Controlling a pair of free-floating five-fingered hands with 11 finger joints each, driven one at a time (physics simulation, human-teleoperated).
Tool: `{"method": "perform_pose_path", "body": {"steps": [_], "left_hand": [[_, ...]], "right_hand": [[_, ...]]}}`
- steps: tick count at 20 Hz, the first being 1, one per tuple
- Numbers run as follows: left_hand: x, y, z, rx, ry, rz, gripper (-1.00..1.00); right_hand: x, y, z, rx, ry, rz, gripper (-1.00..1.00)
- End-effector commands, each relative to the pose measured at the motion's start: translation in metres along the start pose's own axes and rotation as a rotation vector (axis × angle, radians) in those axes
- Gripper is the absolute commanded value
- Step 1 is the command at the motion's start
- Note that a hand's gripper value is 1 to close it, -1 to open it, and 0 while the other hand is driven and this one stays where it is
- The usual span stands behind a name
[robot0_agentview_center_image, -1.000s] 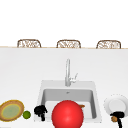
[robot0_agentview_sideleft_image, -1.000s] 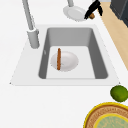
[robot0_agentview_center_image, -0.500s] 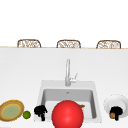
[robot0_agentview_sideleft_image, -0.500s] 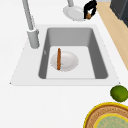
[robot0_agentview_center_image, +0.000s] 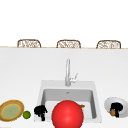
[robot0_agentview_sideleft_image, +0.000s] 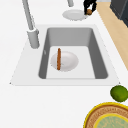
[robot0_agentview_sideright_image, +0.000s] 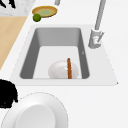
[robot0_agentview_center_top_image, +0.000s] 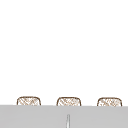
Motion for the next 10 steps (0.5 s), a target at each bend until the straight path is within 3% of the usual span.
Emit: {"method": "perform_pose_path", "body": {"steps": [1, 10], "left_hand": [[0.000, 0.000, 0.000, 0.000, 0.000, 0.000, 0.00], [0.000, 0.000, 0.000, 0.000, 0.000, 0.000, 0.00]], "right_hand": [[0.013, -0.029, 0.010, 0.001, 0.014, -0.025, 1.00], [0.064, -0.065, 0.019, -0.004, 0.031, -0.015, 1.00]]}}
